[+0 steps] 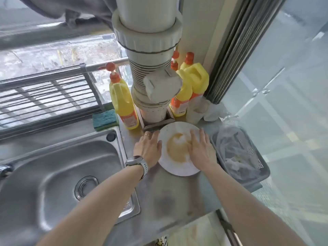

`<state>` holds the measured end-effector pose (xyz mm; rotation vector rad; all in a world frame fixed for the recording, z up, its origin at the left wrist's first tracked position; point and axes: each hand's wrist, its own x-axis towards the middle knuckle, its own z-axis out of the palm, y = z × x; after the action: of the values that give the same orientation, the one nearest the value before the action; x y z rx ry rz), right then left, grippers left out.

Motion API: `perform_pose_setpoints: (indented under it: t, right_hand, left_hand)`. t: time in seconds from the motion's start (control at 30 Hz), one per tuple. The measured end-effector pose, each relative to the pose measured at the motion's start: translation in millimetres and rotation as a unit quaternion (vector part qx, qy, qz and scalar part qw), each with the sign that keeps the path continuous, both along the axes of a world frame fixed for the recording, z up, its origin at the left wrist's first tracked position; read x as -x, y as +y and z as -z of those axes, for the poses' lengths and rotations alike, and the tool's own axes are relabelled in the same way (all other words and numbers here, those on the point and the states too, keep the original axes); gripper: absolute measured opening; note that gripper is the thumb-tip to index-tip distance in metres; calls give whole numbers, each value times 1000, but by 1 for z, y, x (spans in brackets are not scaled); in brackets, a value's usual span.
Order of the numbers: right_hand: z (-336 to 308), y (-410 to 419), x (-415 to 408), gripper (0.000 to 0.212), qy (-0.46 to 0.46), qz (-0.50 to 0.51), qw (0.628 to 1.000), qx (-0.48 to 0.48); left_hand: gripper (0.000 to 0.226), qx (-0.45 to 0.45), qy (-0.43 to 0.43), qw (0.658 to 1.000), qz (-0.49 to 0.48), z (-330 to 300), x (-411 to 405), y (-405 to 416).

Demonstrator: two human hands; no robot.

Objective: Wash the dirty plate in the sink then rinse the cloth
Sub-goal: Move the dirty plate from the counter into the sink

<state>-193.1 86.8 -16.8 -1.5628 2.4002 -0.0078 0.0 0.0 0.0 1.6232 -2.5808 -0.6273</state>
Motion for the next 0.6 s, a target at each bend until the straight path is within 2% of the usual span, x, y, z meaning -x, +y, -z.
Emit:
perform_pose_setpoints:
  t: [0.13,0.23,0.37,0.6]
  right_hand:
    - [2,-7,-3,62,67,-1,997,-26]
    - [0,-8,-12,63,70,-1,997,-27]
    - [-11,-9,-21,62,15,11,999,-26]
    - [-14,3,-35,57,-105,70,992,30]
  left_hand:
    - [47,-31,1,1000,0,5,0,-5]
    - [52,-77,11,997,-12,1,-3,-4]
    - [63,-89,13,996,-29,-6,-12,-4]
    - [71,-88,20,994,-54,-19,-56,6]
